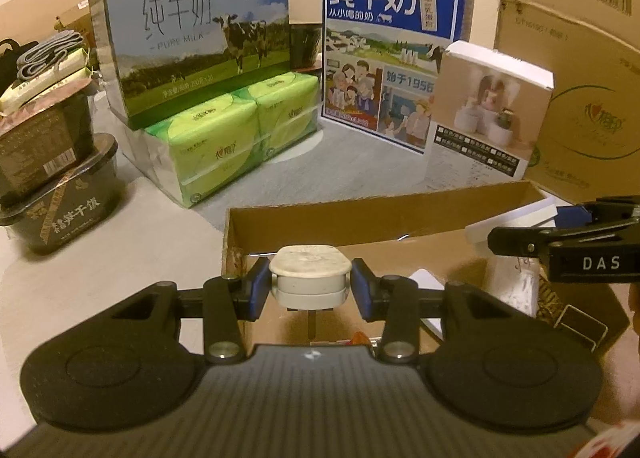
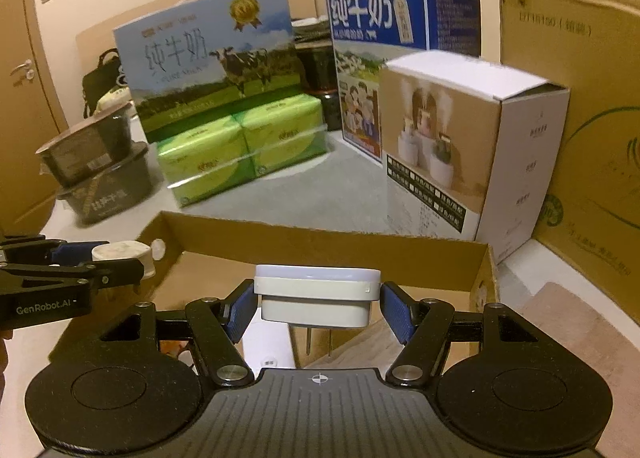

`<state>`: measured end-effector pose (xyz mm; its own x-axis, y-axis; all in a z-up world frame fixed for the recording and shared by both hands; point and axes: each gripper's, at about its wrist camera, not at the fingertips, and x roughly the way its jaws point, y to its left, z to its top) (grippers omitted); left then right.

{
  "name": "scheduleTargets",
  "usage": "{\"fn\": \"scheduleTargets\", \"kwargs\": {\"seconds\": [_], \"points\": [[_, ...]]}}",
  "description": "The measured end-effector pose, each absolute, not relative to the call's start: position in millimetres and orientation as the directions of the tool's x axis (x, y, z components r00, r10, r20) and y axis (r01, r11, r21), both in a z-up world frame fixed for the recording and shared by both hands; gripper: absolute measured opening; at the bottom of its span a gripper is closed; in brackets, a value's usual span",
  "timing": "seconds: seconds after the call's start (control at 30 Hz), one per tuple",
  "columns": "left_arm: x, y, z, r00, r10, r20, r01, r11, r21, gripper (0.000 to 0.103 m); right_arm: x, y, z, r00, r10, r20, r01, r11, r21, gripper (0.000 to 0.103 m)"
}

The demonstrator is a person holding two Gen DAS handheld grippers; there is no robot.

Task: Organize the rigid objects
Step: 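Carry both plug adapters with both tools over the cardboard tray, then release the cream and white adapters into the tray by opening both tools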

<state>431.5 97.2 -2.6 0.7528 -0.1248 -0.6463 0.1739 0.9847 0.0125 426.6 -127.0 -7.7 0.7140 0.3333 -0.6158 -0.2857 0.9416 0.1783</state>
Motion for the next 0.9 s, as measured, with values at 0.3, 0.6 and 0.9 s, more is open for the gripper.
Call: {"fn": "scheduleTargets", "kwargs": {"seconds": [0.3, 0.6, 0.9], "points": [[433, 103, -1, 0.779, -0.097, -0.62, 0.128, 0.992, 0.007, 0.048, 432, -131, -16, 0.706, 0.331, -0.627, -0.267, 0.943, 0.197, 0.067], [426, 109, -3, 0.772, -0.091, -0.629, 0.126, 0.992, 0.012, 0.048, 435, -131, -12, 0.707, 0.337, -0.622, -0.256, 0.942, 0.219, 0.067], [414, 105, -4, 0.787, -0.079, -0.612, 0.12, 0.992, 0.026, 0.077, 437, -135, -7, 0.723, 0.394, -0.568, -0.266, 0.917, 0.297, 0.081]]}}
